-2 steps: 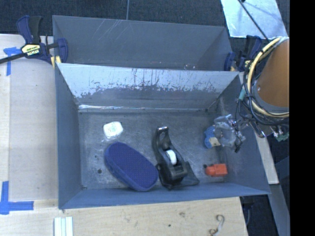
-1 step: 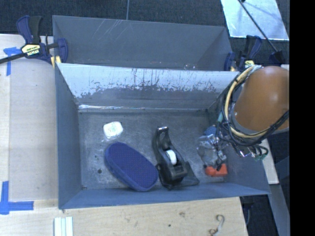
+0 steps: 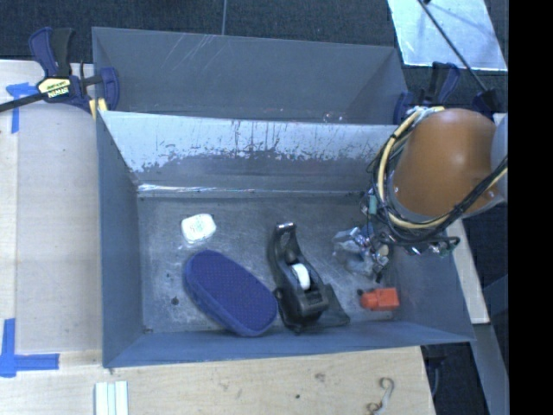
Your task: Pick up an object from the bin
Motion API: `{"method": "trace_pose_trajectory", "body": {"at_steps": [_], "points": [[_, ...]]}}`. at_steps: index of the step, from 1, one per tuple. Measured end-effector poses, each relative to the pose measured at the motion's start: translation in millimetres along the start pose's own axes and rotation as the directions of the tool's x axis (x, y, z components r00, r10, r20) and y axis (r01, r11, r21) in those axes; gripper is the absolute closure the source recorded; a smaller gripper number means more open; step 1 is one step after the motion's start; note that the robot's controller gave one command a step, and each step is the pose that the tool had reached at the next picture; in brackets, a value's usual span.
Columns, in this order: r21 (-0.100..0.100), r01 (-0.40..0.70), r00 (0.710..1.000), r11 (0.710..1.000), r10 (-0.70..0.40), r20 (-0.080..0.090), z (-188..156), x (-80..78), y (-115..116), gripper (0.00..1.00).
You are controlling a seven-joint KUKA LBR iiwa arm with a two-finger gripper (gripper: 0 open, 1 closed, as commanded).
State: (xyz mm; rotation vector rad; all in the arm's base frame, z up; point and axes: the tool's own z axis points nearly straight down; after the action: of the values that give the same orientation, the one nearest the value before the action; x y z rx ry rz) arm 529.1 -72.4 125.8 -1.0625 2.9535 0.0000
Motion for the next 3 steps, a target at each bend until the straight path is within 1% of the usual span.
{"method": "trace_pose_trajectory", "body": {"at_steps": [1,2,3], "points": [[0.001,-0.002,1.000,1.000,0.002,0.001,-1,-0.2,0,0.00],[-0.001,0.127,0.992,0.992,-0.127,0.000,49,-14.8,-88,0.00],[0.000,0.128,0.992,0.992,-0.128,0.001,47,-15.8,-88,1.00]]}}
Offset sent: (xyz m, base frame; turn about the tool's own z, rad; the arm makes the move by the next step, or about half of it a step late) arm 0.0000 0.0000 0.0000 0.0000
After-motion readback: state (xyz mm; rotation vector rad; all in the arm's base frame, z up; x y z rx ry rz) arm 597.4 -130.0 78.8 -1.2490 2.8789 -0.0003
